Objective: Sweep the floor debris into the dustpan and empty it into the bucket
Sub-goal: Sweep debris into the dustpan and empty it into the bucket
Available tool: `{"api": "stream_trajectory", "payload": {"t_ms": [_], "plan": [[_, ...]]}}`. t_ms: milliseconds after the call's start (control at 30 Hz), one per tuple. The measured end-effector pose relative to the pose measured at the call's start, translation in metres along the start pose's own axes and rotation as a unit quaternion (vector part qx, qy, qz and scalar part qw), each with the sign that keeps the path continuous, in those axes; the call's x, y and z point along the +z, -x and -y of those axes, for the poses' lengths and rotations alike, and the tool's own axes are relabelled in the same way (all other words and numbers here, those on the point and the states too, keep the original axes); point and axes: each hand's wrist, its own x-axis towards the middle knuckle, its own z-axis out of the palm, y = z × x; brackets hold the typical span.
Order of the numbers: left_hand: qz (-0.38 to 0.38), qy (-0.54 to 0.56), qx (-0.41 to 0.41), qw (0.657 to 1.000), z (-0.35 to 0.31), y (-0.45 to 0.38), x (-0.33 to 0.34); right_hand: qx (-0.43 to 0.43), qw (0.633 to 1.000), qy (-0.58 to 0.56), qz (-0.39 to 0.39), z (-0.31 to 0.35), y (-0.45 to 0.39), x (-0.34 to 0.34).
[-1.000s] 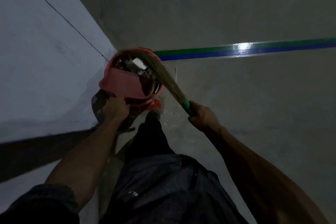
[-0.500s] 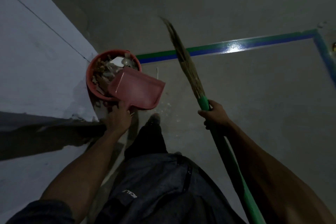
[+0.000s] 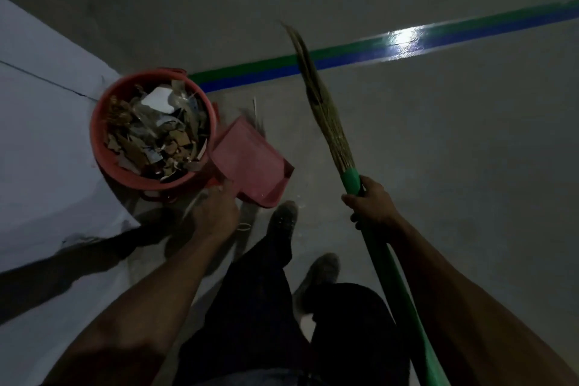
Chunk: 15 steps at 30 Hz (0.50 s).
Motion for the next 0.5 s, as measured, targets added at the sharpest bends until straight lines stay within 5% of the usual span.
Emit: {"api": "stream_trajectory", "payload": {"t_ms": [500], "plan": [[0.034, -0.034, -0.050, 0.998, 0.000, -0.134, 0.159, -0.018, 0.976, 0.116, 0.182, -0.024, -0.217, 0.119]]}}
